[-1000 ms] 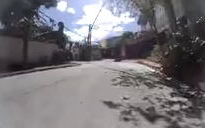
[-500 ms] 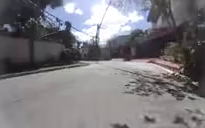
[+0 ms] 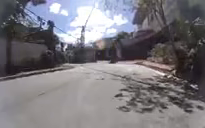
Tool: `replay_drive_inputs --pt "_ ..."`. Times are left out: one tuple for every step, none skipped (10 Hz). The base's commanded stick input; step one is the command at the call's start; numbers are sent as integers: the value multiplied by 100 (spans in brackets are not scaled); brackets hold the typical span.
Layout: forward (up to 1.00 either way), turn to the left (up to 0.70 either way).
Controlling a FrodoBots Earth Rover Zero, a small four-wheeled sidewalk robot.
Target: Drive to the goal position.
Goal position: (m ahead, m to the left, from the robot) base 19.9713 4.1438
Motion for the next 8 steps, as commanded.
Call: replay_drive_inputs --pt "100 -39" --pt "100 1" --pt "100 2" --pt "100 0" --pt "100 0" --pt "100 0" --pt "100 0" --pt "100 0"
